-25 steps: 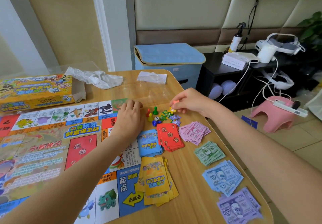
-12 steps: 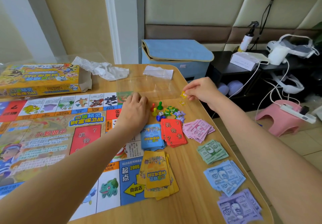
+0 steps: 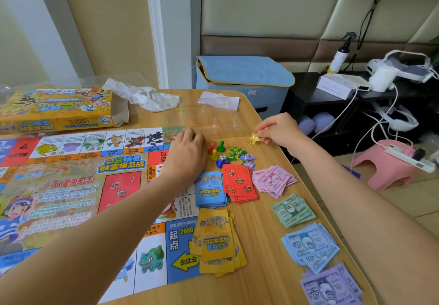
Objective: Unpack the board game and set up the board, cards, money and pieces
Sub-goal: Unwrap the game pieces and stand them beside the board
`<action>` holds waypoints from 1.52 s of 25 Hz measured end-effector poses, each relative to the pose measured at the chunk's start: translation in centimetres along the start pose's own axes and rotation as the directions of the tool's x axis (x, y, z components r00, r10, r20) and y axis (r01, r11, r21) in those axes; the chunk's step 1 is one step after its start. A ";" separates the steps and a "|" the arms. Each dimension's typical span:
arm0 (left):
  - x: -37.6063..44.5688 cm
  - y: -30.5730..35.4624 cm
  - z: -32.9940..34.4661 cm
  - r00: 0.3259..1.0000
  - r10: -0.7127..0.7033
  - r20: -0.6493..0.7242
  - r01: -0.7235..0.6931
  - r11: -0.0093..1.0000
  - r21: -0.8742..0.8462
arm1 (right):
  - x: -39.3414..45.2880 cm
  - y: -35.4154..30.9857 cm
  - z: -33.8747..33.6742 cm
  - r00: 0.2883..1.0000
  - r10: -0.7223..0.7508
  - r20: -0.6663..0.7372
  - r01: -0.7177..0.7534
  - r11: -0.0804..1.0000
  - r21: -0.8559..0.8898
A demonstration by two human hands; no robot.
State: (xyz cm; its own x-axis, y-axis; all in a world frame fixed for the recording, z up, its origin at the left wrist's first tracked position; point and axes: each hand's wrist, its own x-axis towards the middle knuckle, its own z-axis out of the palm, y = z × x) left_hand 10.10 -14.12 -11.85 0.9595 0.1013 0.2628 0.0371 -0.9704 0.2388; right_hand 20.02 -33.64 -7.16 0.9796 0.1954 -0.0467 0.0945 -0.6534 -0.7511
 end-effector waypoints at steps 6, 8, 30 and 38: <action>0.1 -0.1 0.1 1.000 0.001 0.006 -0.001 1.000 0.009 | 0.0 0.6 -0.5 0.992 0.064 -0.106 -0.039 0.974 0.223; 0.1 -0.1 0.1 1.000 0.002 0.007 -0.002 1.000 0.009 | -0.4 0.8 -0.8 0.993 0.100 -0.066 -0.069 0.929 0.364; 0.0 0.0 0.0 1.000 -0.001 0.002 0.001 1.000 -0.005 | -1.1 1.1 -0.3 0.995 0.046 -0.091 -0.034 0.990 0.134; 0.0 0.0 0.0 1.000 0.005 0.002 -0.005 1.000 0.003 | -0.3 1.9 0.4 0.976 -0.095 -0.198 0.078 0.993 -0.092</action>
State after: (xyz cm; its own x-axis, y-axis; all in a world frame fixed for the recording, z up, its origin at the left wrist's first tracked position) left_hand 10.05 -14.09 -11.82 0.9602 0.0965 0.2622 0.0336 -0.9715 0.2347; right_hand 19.79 -34.67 -8.79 0.9818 0.1081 0.1561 0.1866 -0.7010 -0.6884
